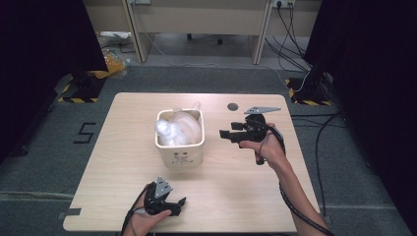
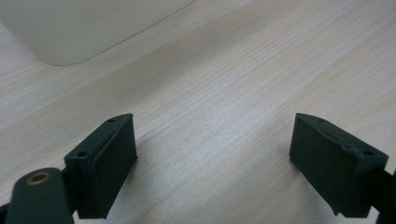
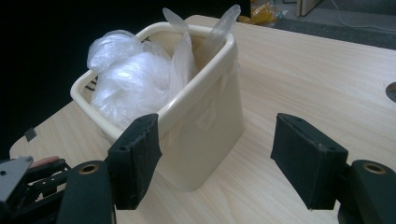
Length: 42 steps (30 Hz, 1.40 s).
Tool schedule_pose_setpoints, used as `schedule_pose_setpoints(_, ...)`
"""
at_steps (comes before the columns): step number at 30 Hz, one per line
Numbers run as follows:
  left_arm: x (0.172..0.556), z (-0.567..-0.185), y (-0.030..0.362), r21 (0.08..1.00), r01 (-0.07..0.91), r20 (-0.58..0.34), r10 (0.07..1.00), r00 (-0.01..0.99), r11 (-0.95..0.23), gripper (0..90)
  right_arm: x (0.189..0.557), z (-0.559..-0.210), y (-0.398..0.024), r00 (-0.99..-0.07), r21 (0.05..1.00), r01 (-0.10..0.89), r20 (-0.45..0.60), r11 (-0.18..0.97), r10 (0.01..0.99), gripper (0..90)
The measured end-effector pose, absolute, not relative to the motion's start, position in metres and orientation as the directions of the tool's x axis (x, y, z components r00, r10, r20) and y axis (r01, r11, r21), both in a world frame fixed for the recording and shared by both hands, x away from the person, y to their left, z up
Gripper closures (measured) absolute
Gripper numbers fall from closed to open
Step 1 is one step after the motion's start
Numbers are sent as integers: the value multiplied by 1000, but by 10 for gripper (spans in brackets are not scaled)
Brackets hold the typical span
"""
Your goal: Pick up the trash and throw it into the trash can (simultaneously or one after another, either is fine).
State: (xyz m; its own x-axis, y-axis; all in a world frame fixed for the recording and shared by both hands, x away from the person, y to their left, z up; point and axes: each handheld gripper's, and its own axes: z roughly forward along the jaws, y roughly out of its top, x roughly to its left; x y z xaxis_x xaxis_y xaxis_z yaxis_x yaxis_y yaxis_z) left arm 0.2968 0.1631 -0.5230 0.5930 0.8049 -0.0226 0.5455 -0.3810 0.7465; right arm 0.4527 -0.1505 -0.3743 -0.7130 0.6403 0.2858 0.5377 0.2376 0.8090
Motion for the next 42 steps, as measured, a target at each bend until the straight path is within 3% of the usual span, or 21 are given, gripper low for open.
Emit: schedule_pose_setpoints(42, 297, -523, 163, 745, 547, -23, 805, 593, -382, 136, 415, -432, -192, -650, 794, 577, 305, 191, 696, 319)
